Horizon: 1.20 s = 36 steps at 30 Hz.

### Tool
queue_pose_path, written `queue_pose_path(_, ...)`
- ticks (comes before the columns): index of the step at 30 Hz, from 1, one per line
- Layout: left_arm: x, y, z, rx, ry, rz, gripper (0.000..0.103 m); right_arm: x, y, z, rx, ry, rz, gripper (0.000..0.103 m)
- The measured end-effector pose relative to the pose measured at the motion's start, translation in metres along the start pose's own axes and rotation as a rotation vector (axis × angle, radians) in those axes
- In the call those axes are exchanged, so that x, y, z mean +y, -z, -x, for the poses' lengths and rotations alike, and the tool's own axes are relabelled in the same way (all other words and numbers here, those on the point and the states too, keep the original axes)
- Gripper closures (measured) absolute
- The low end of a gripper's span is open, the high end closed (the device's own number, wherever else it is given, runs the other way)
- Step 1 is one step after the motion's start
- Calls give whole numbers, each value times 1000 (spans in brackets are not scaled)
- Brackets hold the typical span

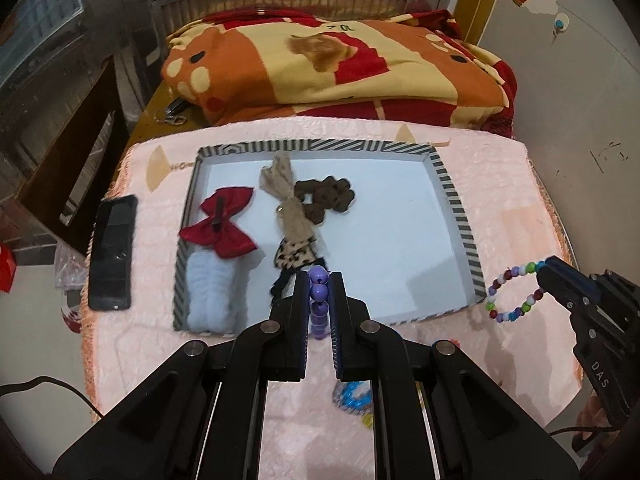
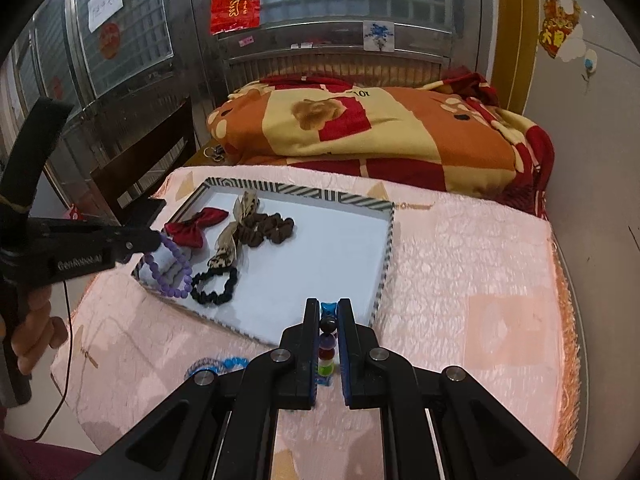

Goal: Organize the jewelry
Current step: 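Grasp the purple bracelet with the left gripper while the right grasps the multicolour bracelet, then lower both bracelets into the tray and open both grippers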

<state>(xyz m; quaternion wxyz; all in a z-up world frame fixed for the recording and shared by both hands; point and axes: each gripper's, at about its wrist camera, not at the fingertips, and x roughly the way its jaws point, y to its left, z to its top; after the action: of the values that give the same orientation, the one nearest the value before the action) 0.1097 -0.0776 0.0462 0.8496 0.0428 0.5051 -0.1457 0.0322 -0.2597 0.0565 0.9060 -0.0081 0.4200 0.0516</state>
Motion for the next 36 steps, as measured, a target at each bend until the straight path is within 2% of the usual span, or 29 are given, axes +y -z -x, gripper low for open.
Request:
queue_pose_path(10,-24,-22,-37,40,31,3,95,-5,-35,-36,37,-20,30,95)
queue_pose_path(17,-25,-32,-77,99,51,53,95,-3,-59,-76,83,-87,26,95)
queue_pose_path(23,0,-32,-112,163,-12,111,95,9,-74,-123,143,-160,50,95)
queue_pose_path(31,14,-27,-129,199,-56,134,95,-23,-80,-192,227,-152,-29,95)
queue_pose_path(36,8,-27,-134,193,-86,122,95,-30,-75,-212,241,-158,-56,95)
